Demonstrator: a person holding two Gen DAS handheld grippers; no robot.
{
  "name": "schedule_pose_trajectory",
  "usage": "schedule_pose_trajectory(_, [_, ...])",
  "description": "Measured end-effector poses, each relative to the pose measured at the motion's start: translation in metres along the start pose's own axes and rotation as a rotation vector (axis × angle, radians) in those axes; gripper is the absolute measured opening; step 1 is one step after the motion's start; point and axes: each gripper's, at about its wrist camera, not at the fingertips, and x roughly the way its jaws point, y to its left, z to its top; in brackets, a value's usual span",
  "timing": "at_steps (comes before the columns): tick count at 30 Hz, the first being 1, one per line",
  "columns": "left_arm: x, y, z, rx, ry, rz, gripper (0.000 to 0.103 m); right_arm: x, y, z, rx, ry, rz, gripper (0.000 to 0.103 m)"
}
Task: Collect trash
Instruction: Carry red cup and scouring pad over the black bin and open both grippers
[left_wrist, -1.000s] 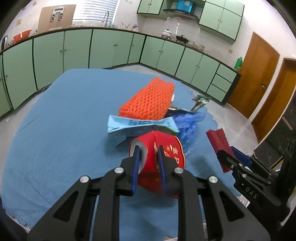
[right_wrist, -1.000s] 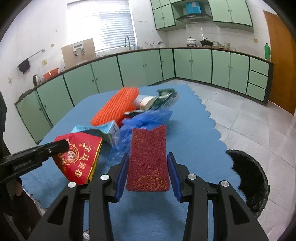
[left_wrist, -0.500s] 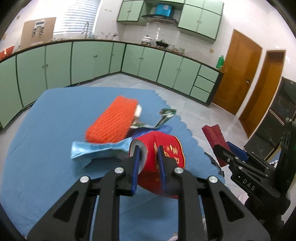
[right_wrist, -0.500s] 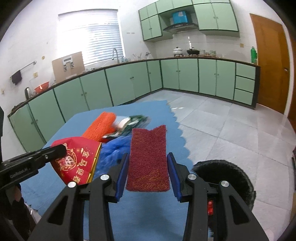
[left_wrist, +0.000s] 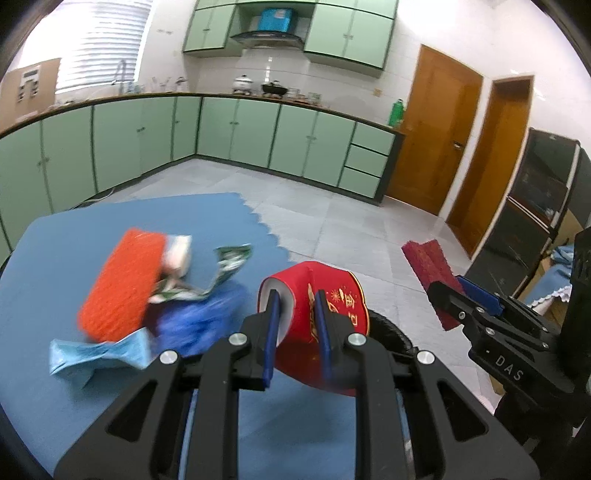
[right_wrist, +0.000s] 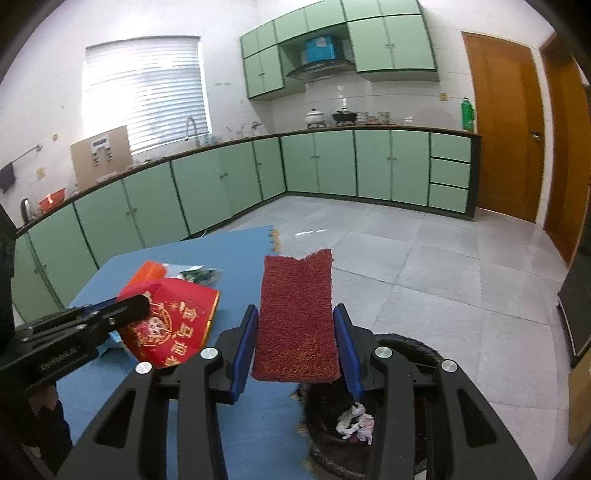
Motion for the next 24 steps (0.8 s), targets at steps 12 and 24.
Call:
schedule_pose_trajectory(12, [0.085,-0.070,0.013,0.092,0.045,-0.103,0.018,0.012,-0.084,0.000,0.053,0.007,-0.141,0.041])
schedule_pose_trajectory(24, [0.168,-0.111,0.008,0.140,0.145,-0.133,0.018,0.058,-0.145,-0.026,0.105,0.093,-0.211,0.041])
